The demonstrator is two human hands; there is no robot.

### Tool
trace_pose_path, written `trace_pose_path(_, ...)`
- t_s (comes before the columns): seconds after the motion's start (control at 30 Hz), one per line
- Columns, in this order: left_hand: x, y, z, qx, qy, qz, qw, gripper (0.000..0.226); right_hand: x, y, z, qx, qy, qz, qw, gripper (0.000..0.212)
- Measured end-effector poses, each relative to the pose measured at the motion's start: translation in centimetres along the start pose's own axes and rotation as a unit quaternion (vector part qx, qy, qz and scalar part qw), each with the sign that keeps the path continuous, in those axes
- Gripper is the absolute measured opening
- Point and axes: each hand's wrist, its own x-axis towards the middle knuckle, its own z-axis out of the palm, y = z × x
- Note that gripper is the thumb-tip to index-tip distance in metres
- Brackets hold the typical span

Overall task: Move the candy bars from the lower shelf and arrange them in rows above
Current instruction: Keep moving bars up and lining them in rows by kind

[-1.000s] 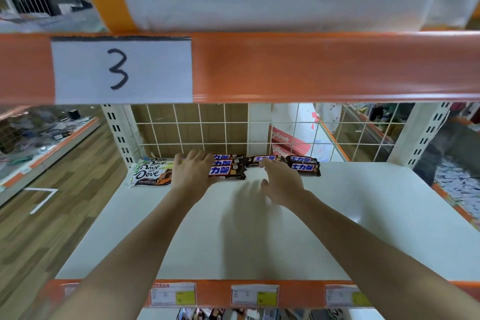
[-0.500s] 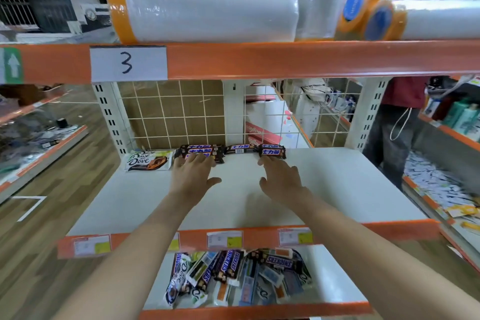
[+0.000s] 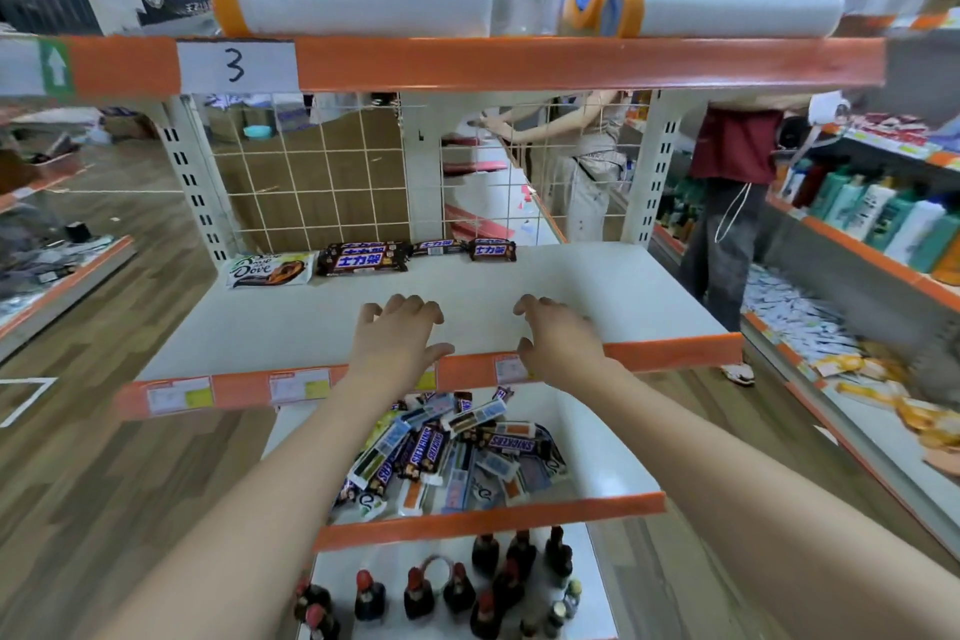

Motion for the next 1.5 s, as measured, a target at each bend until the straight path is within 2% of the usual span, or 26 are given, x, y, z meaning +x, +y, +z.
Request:
trace_pose_path(0.2, -3.7, 1.8, 1.0, -0.016, 0.021, 0.032, 0.999, 0.043, -4.0, 0.4, 1.1, 0.03, 0.028, -0.006, 0.999, 0.039)
trace_pose_path(0.33, -5.7, 2.3, 2.3, -0.023, 0.006, 0.043, 0.999, 0.042, -6.4, 0.7, 3.3, 0.043, 0.041, -0.025, 0.998, 0.031)
trace_pose_path(0.47, -7.6, 2.5, 3.4, -0.03, 0.008, 0.071, 0.997, 0.039, -8.0, 0.8, 5.8, 0.061, 0.023, -0.03, 0.997, 0.029)
trace_pose_path(0.73, -9.7, 1.4, 6.7, -0.011, -0.07, 0.053, 0.996, 0.043, -9.7, 0.9, 10.1, 0.058, -0.021, -0.016, 0.998, 0.036)
trace_pose_path(1.0, -10.2, 0.9, 11.1, 0.0, -0.13, 0.038, 0.991, 0.044, -10.2, 2.2, 13.5, 0.066, -0.064, 0.028, 0.995, 0.03)
trace_pose_path(1.2, -10.4, 1.4, 13.6, -0.014, -0.146, 0.048, 0.988, 0.036, -10.3, 3.5, 15.4, 0.055, -0.084, 0.043, 0.994, 0.034)
trace_pose_path(1.4, -10.9, 2.1, 17.4, -0.015, -0.171, 0.065, 0.983, 0.04, -10.2, 5.2, 18.9, 0.054, -0.079, 0.047, 0.994, 0.03)
trace_pose_path(1.5, -10.8, 2.4, 19.5, 0.0, -0.197, 0.077, 0.977, 0.042, -9.9, 6.0, 20.8, 0.063, -0.106, 0.058, 0.991, 0.034)
